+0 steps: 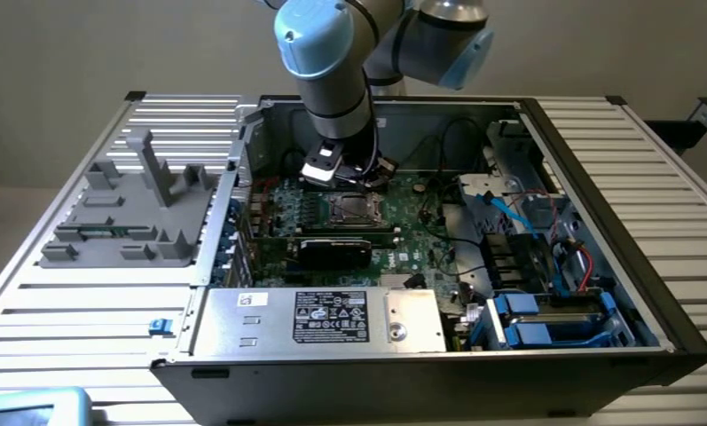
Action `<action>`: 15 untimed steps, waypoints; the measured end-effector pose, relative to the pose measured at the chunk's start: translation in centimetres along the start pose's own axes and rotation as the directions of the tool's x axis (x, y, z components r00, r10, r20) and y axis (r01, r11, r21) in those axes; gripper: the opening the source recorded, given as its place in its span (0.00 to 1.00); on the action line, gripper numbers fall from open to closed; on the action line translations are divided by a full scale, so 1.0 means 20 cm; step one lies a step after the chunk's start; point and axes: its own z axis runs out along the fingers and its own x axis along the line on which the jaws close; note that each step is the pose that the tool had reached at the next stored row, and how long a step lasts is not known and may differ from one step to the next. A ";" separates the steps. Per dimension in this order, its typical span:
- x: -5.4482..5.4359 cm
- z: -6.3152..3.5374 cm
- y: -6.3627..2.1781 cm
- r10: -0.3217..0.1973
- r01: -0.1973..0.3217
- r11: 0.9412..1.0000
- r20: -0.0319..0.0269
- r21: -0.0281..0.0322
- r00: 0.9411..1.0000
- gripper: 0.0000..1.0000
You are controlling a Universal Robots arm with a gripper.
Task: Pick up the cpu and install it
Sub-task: 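Install the first cpu locking lever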
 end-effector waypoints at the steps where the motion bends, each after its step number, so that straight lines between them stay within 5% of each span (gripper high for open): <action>1: 0.00 0.000 0.000 0.000 0.000 1.000 0.000 0.000 1.000 0.11; 15: 0.00 0.005 0.001 0.001 -0.001 1.000 0.002 0.003 1.000 0.11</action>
